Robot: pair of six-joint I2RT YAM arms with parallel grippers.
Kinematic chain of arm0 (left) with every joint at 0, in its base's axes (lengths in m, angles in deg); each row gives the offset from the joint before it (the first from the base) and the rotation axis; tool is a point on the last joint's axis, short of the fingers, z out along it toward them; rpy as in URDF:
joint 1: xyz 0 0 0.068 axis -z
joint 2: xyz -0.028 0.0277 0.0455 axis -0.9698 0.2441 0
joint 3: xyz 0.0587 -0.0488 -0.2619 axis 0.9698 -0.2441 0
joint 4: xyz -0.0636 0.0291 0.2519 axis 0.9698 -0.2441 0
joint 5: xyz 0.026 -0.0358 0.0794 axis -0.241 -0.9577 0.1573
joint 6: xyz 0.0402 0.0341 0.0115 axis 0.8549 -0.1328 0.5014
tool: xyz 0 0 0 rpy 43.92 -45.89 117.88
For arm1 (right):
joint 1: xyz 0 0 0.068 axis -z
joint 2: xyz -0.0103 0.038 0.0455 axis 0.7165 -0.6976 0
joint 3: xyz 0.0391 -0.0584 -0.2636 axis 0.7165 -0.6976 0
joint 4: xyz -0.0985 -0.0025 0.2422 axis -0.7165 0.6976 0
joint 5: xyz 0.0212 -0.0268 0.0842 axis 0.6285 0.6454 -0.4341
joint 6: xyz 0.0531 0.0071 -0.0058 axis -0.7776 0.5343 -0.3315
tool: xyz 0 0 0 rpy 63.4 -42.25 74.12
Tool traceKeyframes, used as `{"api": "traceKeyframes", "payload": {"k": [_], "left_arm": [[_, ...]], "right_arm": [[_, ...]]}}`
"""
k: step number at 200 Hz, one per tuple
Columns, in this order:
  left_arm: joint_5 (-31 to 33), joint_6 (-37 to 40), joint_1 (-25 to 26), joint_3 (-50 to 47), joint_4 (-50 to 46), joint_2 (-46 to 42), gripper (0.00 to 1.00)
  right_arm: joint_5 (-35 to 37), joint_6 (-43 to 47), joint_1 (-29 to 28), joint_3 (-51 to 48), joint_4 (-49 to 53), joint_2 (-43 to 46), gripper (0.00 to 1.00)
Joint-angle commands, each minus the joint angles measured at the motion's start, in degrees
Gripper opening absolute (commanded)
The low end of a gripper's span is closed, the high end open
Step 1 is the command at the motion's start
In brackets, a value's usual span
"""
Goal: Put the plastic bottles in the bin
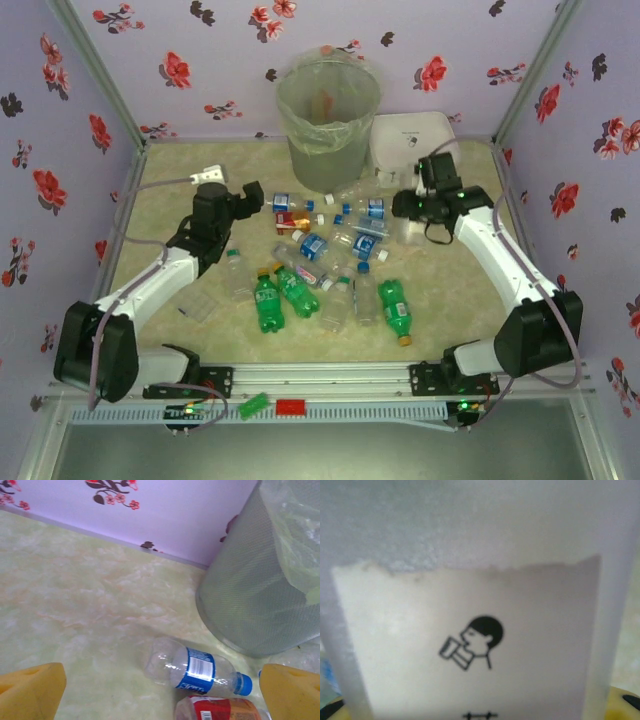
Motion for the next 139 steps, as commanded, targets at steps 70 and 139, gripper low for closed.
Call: {"api": "traceKeyframes", "payload": {"k": [70,139], "left_arm": [[-2.6,-8.1,-3.3,-12.0,-0.8,-8.3,0.99],[-5.3,-7.7,-3.3,-14.0,-5.1,-13.4,0.99]], "right_arm": [[-5.2,-7.9,-3.0,32.9,-25.1,-18.1,0.37],[-4.7,-4.3,-6.8,69.9,-22.5,-46.4,0.36]]}}
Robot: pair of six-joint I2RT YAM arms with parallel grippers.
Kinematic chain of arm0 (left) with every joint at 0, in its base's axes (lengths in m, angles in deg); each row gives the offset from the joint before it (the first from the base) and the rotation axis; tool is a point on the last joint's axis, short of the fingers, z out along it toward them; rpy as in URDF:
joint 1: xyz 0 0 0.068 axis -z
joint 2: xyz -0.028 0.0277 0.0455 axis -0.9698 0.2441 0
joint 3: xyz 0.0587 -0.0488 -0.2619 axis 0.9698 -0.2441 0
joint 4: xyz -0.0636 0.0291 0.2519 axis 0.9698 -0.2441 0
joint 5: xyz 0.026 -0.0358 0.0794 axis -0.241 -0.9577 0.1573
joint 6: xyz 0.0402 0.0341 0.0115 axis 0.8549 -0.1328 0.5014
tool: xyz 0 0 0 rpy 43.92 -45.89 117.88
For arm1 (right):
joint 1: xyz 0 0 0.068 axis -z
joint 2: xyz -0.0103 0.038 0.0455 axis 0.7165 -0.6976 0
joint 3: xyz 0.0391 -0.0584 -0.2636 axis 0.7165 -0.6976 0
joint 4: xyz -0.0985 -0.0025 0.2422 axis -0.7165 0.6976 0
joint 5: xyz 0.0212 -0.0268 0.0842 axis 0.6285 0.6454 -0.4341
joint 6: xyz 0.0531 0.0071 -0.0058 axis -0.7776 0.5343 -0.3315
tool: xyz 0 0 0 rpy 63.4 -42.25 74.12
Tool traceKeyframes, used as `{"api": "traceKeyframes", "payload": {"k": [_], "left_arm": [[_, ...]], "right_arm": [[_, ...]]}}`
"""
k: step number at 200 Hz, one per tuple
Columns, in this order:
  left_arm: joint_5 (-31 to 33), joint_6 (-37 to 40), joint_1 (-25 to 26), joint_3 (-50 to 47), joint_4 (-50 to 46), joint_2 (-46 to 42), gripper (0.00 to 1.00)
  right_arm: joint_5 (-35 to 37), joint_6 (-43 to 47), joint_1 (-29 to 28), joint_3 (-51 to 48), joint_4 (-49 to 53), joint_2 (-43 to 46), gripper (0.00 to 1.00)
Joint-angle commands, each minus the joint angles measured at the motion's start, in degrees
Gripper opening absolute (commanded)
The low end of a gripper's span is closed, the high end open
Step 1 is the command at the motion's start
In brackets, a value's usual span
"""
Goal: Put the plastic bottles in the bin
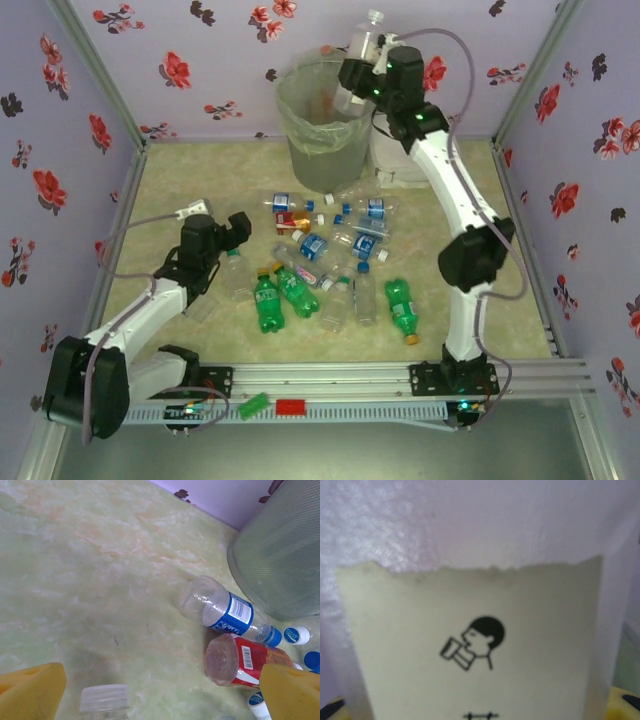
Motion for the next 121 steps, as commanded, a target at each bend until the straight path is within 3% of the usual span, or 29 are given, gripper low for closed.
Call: {"api": "traceKeyframes", "payload": {"k": [1,21,90,121], "left_arm": [[-1.1,0.1,-0.5,0.1,-2.5,-2.8,0.99],[-1.1,0.4,-0.5,-0.3,-3.8,-4.7,1.00],[-1.1,0.8,-0.5,-0.9,-6.5,-8.4,1.00],[-1.1,0.9,-0.5,-0.9,-6.9,-9.0,1.00]], "right_arm": [[-0.4,2.1,-1.2,12.3,1.3,-7.8,0.36],[-0.6,3.9,-2.2,19.4,1.1,-14.1,0.37],[2.8,11.1,-5.2,18.6,-6.9,-20.0,0.41],[5.3,13.9,-6.0,18.5,-6.7,-21.0,0.53]]}}
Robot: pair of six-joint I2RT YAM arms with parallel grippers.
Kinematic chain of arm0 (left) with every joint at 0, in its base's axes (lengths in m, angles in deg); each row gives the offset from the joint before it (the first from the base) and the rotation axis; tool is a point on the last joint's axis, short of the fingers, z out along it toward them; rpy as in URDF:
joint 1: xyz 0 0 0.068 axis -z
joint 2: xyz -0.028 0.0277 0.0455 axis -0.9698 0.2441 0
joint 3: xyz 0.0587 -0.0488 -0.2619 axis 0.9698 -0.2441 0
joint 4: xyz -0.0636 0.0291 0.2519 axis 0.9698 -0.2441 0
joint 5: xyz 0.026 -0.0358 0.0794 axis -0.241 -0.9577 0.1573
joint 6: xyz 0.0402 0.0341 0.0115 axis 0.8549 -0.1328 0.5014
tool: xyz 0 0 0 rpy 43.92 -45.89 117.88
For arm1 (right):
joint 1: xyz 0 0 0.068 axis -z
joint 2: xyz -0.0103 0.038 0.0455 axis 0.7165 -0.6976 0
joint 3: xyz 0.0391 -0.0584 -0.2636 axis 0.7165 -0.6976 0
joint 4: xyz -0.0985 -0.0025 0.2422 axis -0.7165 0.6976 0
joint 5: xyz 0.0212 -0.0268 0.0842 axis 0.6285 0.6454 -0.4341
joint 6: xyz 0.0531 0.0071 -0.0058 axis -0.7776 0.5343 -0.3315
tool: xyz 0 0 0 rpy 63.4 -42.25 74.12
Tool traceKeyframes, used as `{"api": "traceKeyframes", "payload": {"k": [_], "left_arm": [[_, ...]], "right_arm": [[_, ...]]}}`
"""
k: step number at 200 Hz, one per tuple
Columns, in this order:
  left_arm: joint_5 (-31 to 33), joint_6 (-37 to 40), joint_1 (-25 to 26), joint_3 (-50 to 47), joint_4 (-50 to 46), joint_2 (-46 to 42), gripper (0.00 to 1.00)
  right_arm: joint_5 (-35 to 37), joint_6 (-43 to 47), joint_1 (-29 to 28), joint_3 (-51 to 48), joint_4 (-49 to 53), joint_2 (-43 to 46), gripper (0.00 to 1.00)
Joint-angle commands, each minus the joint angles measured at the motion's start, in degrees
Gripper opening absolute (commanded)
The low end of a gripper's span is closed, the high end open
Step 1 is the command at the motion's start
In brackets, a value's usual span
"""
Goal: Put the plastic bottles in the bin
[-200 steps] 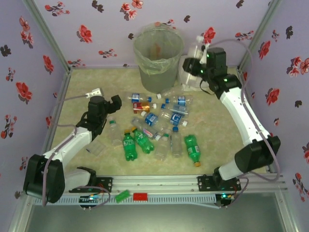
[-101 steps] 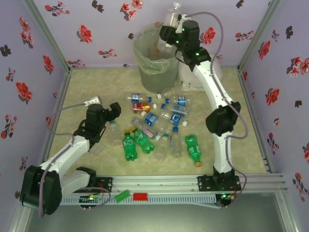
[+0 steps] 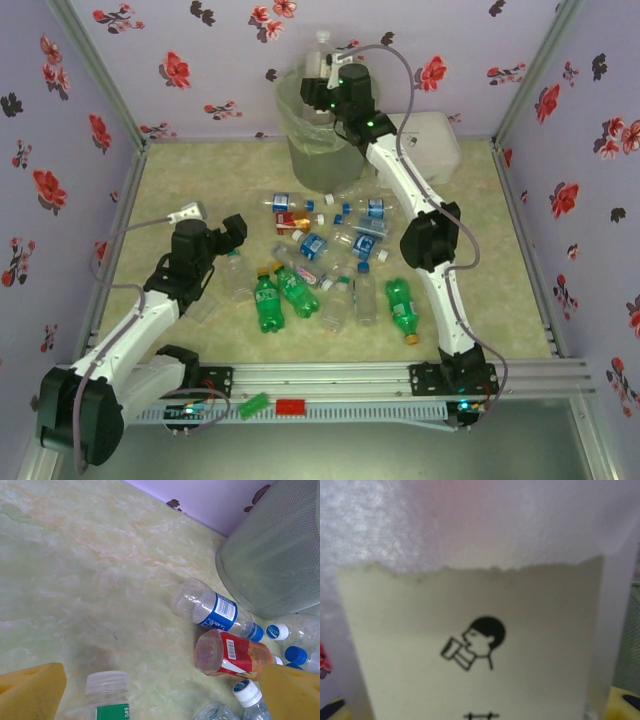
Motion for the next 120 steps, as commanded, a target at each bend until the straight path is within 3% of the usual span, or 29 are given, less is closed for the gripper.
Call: {"api": "traceKeyframes", "payload": {"k": [1,57,120], "left_arm": [[-0.4,0.9,-0.4,-0.4,-1.2,-1.1,1.00],[-0.4,0.6,-0.4,-0.4,-2.1,-2.1,1.00],[-0.2,0.9,-0.5,1.4,-2.4,-0.7,1.00]], "right_arm": [[2.9,4.1,-0.6,2.1,-3.6,-0.8,0.54],[2.8,4.5,-0.9,2.2,-3.9,-0.2,0.76],[2.8,6.7,-1.6,2.1,-2.4,4.2,0.83]]}}
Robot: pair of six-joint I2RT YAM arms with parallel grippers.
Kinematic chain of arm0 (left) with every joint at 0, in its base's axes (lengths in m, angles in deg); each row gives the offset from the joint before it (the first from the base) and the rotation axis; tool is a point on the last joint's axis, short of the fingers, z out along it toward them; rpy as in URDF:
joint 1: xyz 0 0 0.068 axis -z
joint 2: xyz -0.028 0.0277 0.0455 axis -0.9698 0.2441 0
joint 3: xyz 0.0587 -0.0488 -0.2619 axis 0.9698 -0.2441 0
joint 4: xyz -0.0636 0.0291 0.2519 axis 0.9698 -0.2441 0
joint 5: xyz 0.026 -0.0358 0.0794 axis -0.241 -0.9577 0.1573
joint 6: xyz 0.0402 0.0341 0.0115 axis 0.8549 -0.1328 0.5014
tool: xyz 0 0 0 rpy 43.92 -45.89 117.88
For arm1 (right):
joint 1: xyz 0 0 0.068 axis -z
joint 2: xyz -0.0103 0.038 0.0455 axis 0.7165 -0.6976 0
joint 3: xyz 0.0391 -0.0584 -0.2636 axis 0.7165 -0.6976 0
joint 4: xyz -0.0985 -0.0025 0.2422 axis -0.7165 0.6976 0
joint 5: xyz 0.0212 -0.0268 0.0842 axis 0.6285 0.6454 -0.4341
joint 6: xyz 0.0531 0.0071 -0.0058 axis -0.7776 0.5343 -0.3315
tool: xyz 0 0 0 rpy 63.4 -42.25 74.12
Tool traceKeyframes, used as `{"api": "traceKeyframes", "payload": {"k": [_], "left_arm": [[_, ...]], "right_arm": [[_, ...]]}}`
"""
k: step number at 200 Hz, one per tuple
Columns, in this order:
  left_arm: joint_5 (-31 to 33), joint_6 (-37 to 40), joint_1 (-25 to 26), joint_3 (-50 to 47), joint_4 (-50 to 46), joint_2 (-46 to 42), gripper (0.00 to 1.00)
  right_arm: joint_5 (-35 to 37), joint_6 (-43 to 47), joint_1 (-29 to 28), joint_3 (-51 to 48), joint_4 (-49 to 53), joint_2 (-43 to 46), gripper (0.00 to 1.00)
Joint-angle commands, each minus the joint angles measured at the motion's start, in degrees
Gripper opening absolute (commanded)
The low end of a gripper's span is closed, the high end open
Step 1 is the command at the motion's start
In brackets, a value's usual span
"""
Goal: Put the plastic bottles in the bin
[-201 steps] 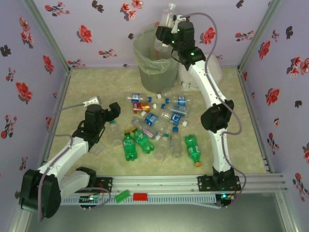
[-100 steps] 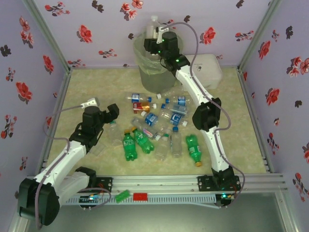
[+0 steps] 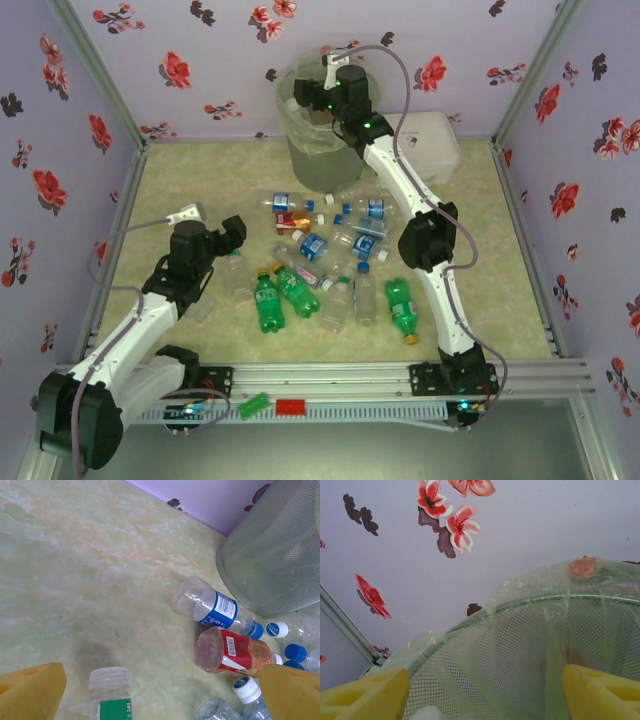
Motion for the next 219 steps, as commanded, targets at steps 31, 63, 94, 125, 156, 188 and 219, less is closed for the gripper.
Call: {"api": "traceKeyframes", "payload": {"k": [31,63,94,125,156,188,219], "left_arm": [[-0.3,1.2,-0.4,3.6,-2.0,2.3,1.00],[0.1,1.0,-0.4,5.7,-2.9,3.9,1.00],[0.3,0.3,-0.4,7.1,-4.5,5.3,1.00],[-0.1,0.3,-0.5,7.6,-6.9,6.0,0.99],[-0.6,0.9,-0.3,8.3,-11.0,6.1,1.00],[0.1,-1.0,-0.3,8.3,-14.5,6.7,1.00],[-2.0,-3.0,0.4,6.8,-16.1,6.3,1.00]], "right_arm": [[0.9,3.7,-1.5,-2.4,1.2,10.7,0.93],[1.6,3.6,-1.8,-12.1,2.6,19.3,1.00],[4.4,2.5,-1.9,-24.0,5.3,29.1,1.00],[8.0,2.1,-1.9,-40.1,4.6,40.1,1.00],[12.4,0.5,-1.8,-57.2,1.6,50.5,1.00],[15.8,-1.2,-1.5,-72.5,-0.7,58.3,1.00],[26.1,-6.0,-0.2,-80.5,4.6,59.0,0.99]]}}
